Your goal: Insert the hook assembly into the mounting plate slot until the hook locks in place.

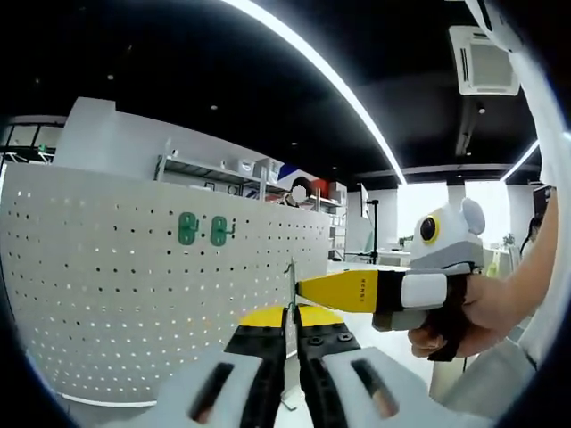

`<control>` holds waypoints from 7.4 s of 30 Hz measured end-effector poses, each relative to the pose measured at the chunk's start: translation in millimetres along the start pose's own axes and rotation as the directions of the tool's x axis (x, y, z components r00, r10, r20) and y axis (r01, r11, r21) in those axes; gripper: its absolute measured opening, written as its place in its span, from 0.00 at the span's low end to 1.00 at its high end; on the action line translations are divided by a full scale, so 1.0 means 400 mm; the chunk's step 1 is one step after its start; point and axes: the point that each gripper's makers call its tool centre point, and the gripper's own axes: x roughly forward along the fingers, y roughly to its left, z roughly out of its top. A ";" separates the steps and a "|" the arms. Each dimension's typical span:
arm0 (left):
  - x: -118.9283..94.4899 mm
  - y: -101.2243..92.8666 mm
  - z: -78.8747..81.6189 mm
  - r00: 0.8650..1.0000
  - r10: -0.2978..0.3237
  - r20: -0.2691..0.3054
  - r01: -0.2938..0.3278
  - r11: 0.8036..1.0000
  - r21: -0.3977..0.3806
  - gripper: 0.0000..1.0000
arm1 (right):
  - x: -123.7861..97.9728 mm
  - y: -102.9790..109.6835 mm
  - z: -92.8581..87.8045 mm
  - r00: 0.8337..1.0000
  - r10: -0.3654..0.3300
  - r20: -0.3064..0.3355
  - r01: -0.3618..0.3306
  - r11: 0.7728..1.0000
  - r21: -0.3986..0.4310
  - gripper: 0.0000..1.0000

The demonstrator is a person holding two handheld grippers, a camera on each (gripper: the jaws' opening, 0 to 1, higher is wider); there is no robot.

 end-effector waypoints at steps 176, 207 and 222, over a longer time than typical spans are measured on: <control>-0.178 0.009 -0.382 0.905 -0.018 -0.425 0.016 1.000 -0.008 0.80 | 0.172 -0.419 0.216 0.827 -0.536 0.169 0.560 0.761 -0.328 0.01; -0.178 0.009 -0.376 0.912 -0.011 -0.410 0.007 1.000 -0.012 0.80 | 0.163 -0.410 0.171 0.886 -0.453 0.095 0.456 0.819 -0.348 0.29; -0.177 0.004 -0.379 0.909 -0.018 -0.417 0.015 1.000 -0.012 0.80 | 0.173 -0.371 0.144 0.924 -0.379 0.057 0.369 0.839 -0.401 0.50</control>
